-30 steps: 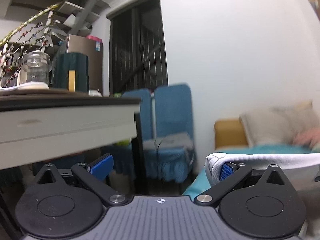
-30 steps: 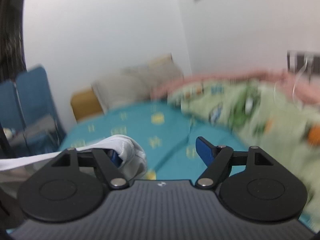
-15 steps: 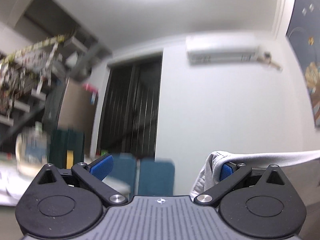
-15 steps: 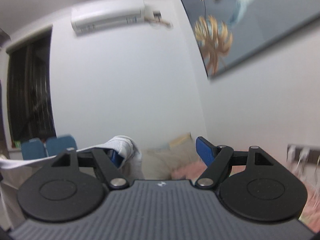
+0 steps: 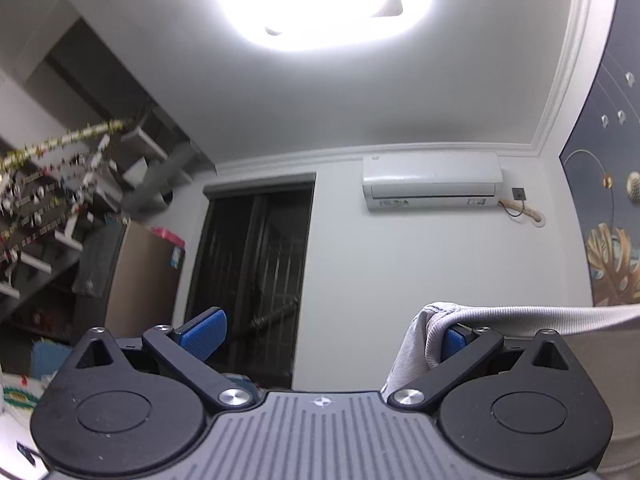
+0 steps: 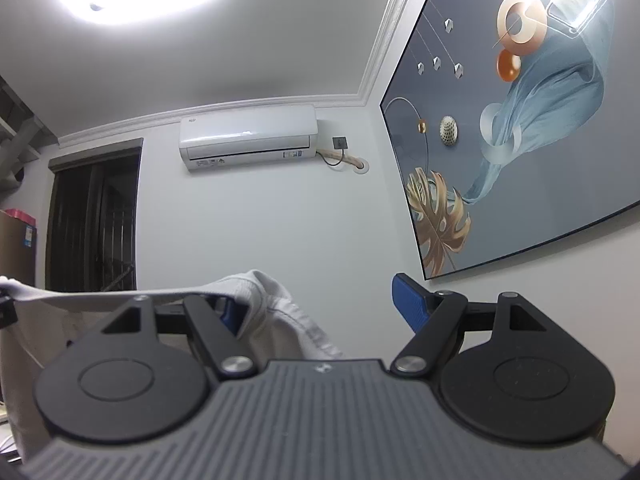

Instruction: Fold clothes

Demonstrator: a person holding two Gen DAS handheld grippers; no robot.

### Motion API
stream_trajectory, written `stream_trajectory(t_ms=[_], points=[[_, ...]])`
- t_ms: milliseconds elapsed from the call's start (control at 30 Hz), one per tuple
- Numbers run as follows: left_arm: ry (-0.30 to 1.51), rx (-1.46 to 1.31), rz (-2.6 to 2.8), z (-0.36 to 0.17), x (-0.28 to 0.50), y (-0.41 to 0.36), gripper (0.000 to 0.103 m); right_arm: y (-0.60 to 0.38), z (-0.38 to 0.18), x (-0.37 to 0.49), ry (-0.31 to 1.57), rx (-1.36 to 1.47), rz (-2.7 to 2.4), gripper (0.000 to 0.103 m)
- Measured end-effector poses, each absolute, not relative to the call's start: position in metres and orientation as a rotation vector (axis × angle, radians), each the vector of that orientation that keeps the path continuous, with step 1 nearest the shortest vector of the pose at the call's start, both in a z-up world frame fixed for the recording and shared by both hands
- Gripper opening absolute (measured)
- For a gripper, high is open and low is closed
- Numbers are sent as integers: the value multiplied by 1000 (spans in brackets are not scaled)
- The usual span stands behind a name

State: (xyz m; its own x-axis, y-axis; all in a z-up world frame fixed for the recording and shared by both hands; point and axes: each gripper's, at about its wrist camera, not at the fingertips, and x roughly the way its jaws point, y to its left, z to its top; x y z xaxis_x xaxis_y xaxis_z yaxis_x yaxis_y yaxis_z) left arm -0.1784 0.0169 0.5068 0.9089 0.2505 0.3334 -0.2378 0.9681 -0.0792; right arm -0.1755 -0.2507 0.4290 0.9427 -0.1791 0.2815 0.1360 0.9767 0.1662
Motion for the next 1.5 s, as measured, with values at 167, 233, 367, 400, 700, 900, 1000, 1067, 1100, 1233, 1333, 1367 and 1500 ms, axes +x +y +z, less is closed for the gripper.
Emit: stream_trajectory(t_ms=[167,233,367,400,700,900,1000,1067,1100,1233,1333,1367,1500], points=[[-265,-27,221,493,-154,14,103,-265,414,-160,-217,174,-146,78],[-245,-5,229,477,-134,7,103,-271,402,-141,-177,185,-148,78],[-174,15,238,435,-63,4,103,-281,371,-84,-90,179,-161,77],[-153,19,241,424,-42,2,103,-283,362,-66,-70,170,-167,77],[-12,30,264,335,161,-21,103,-309,277,140,102,168,-215,77],[96,48,273,244,325,-48,103,-302,202,292,192,71,-295,77],[184,48,269,168,415,-64,103,-304,139,376,272,63,-312,76],[280,44,261,107,473,-70,103,-309,88,430,345,69,-309,75],[328,41,257,77,501,-73,103,-312,62,455,383,74,-303,75],[572,54,213,-43,588,-79,103,-325,-47,532,559,124,-230,76],[766,49,136,-109,620,-78,102,-337,-108,561,683,221,-115,76],[812,44,105,-125,625,-77,102,-341,-122,567,708,267,-62,76],[881,47,-30,-142,619,-73,103,-344,-145,573,798,413,142,76]])
